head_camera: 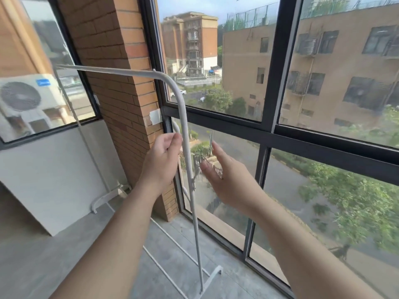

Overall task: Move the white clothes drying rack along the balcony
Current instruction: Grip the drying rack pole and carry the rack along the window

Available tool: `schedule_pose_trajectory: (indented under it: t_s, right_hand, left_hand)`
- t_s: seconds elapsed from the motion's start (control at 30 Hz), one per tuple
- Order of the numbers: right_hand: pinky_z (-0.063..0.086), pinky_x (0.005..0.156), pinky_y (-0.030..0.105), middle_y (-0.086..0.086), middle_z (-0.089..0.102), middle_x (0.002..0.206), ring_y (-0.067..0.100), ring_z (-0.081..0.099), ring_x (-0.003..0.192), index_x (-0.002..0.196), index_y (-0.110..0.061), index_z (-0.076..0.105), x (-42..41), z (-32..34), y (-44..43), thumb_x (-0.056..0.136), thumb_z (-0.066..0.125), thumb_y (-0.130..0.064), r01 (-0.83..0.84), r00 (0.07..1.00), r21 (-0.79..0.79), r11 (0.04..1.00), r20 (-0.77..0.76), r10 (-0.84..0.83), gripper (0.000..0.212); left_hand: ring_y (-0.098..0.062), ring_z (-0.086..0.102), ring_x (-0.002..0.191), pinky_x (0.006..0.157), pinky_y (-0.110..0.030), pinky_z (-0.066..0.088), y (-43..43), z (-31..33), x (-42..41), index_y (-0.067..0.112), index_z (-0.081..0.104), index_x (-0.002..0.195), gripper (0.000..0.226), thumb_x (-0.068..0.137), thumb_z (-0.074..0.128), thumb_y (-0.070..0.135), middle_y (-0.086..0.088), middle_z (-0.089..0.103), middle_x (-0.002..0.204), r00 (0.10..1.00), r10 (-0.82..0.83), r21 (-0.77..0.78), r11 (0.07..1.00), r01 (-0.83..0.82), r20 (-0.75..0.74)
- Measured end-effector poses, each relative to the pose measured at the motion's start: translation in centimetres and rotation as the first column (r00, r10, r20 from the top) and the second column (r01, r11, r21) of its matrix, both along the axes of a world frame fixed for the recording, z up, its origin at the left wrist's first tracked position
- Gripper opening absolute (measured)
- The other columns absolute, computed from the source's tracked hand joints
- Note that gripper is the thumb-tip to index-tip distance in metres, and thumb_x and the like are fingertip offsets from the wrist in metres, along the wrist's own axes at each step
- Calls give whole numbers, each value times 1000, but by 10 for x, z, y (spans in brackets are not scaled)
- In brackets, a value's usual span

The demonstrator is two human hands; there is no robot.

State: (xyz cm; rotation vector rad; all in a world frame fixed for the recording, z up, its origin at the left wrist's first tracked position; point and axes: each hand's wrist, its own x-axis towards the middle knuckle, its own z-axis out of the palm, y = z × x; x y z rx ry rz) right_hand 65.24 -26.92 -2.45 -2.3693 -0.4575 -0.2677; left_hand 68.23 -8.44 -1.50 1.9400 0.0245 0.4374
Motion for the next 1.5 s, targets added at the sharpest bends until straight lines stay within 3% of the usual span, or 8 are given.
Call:
schedule_pose_trajectory:
  t_s: [0.23, 0.43, 0.6, 0.73, 0.83, 1.1, 1.3, 1.5]
  right_hand:
    - [40, 106, 30, -1, 32, 164, 19, 40, 143, 161, -25, 9, 92, -50, 37, 87, 57, -68, 38, 938, 129, 991, -347, 10, 98]
    - [33, 116, 39, -1, 30, 164, 19, 41, 143, 160, -16, 19, 135, -103, 58, 71, 72, -71, 51, 841, 155, 987, -540, 41, 117]
    - [44, 106, 33, -5, 62, 134, 17, 61, 115, 137, -28, 50, 146, -122, 67, 74, 82, -51, 30, 777, 257, 966, -615, 139, 74]
    - [49, 101, 39, 9, 66, 124, 26, 63, 116, 124, -9, 61, 154, -136, 72, 80, 82, -38, 42, 769, 334, 942, -613, 183, 57]
    - [53, 89, 27, -8, 72, 99, 13, 70, 100, 103, -25, 69, 161, -150, 77, 80, 81, -38, 29, 761, 365, 931, -612, 216, 29]
    - [57, 83, 34, 11, 74, 104, 15, 72, 90, 112, -8, 65, 176, -198, 83, 70, 79, -38, 84, 758, 446, 891, -609, 233, 54]
    - [44, 66, 31, 1, 58, 74, 12, 52, 69, 92, -2, 64, 180, -205, 86, 75, 68, -44, 28, 742, 470, 882, -601, 297, 46]
    - [39, 55, 18, -6, 59, 74, 7, 50, 65, 88, -10, 64, 177, -226, 83, 88, 67, -20, 14, 723, 524, 852, -594, 353, 10]
  left_hand:
    - [-11, 64, 106, 98, -37, 49, 7, -18, 85, 15, 49, 149, 108, 70, 66, 87, 8, 67, 119, 987, -87, -224, 973, 55, -133]
    - [-15, 76, 93, 84, -32, 53, 4, -31, 118, 12, 56, 121, 86, 67, 75, 76, -2, 78, 103, 990, -137, -355, 928, 115, -36]
    - [-14, 74, 68, 70, -28, 59, -2, -34, 131, 3, 59, 119, 69, 80, 82, 55, 5, 76, 75, 977, -207, -438, 875, 206, 46]
    - [-10, 63, 52, 59, -26, 56, -8, -37, 138, 6, 59, 105, 42, 90, 78, 40, 5, 68, 67, 983, -160, -488, 853, 185, 92]
    - [-9, 58, 46, 53, -23, 53, -12, -41, 141, 12, 57, 93, 30, 94, 76, 35, 6, 63, 57, 987, -113, -497, 854, 154, 113]
    - [-9, 42, 40, 45, -20, 40, -27, -47, 147, 12, 53, 71, 48, 84, 75, 53, 6, 46, 47, 990, -14, -506, 858, 85, 143]
    - [-10, 36, 39, 43, -24, 32, -29, -54, 153, 26, 52, 60, 39, 77, 79, 49, 8, 41, 45, 989, 51, -533, 846, 31, 140]
    - [-12, 32, 38, 43, -25, 28, -33, -72, 154, 5, 60, 79, 46, 72, 81, 45, 6, 37, 44, 994, 85, -535, 844, -37, 66]
